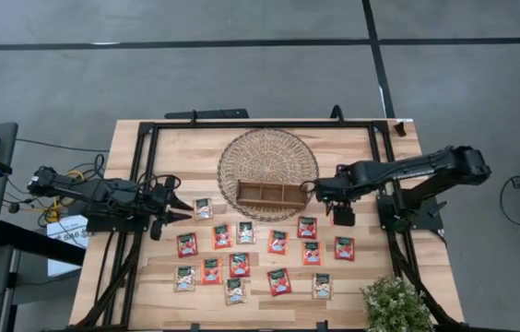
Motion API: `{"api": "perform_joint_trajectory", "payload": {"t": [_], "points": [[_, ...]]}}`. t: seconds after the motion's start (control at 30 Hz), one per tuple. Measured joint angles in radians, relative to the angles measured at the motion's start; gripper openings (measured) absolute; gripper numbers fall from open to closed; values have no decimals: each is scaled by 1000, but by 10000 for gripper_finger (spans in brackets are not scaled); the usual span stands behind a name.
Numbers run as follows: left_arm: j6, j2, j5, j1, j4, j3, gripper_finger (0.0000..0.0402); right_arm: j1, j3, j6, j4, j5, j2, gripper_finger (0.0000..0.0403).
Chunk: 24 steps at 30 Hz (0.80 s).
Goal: Pick & Place Tea
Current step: Put the orange tea bag into the right section of the wooden organizer
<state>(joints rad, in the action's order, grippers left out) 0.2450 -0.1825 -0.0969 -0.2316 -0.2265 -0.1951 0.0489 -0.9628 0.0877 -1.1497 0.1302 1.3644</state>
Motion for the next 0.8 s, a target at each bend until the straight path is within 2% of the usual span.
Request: {"api": "perform_joint_trajectory", "payload": {"t": [0.1,0.27,0.67,0.8], "points": [[5,0,16,0,-4,0,103,-1,73,-9,36,-1,11,291],[15,0,39,0,-5,0,103,0,185,-9,3,-8,-10,291],[43,0,33,0,14,0,103,-17,207,-25,126,-13,-120,291],[44,0,31,0,19,0,103,-57,217,-52,139,-66,-169,291]]}}
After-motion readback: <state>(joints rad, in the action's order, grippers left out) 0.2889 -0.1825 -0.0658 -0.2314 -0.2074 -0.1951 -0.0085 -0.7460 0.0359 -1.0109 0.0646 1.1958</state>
